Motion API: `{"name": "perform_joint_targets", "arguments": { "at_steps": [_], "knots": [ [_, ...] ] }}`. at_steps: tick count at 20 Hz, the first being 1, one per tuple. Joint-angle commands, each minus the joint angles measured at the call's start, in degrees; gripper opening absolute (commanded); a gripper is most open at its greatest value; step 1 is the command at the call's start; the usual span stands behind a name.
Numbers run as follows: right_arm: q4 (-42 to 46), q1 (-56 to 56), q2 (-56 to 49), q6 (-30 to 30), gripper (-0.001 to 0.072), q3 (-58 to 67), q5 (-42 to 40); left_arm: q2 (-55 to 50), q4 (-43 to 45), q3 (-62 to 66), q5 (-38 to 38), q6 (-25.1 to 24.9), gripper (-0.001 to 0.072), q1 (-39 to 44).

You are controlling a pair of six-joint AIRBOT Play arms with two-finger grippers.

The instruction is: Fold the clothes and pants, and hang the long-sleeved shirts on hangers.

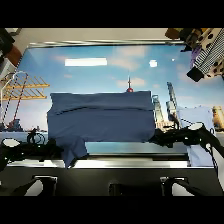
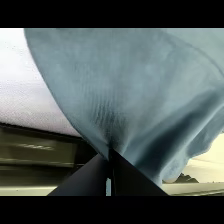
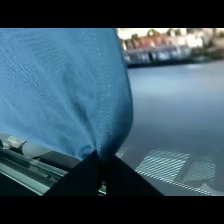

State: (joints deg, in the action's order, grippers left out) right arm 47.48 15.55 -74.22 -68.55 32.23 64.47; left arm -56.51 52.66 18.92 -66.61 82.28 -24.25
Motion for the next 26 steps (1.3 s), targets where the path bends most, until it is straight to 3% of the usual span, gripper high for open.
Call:
{"name": "perform_joint_targets", "arguments": {
  "at_steps": [1, 5, 11, 14, 19, 23, 26],
  "knots": [
    [-1.11, -1.40, 1.25, -0.20, 0.0029, -0.04, -0.33, 0.09, 0.57, 2.14, -1.90, -0.04, 0.0013, -1.01],
    [2.45, -1.40, 7.32, -4.87, 0.0028, -0.04, 5.14, 0.92, 6.21, 10.69, -11.74, 1.03, 0.0013, -5.29],
    [16.98, -1.42, 23.15, -15.26, 0.0028, -0.04, 20.13, 9.20, 14.73, 19.10, -22.27, 9.46, 0.0013, -5.79],
    [16.98, -1.42, 28.00, -15.23, 0.0027, 0.92, 19.39, 9.94, 12.22, 21.70, -20.98, 9.40, 0.0012, -5.42],
    [14.40, -1.60, 19.56, -10.12, 0.0027, 10.27, 10.03, -0.59, 10.32, 29.81, -10.93, 7.69, 0.0012, 1.95],
    [9.42, -2.03, 7.43, -7.17, 0.0027, 19.08, 5.07, -14.71, 10.36, 39.43, -7.80, 6.60, 0.0012, 6.84],
    [13.49, -6.62, -0.04, -7.87, 0.0028, 25.27, 2.58, -24.20, 10.38, 49.00, -7.76, 5.77, 0.0012, 8.00]
  ]
}}
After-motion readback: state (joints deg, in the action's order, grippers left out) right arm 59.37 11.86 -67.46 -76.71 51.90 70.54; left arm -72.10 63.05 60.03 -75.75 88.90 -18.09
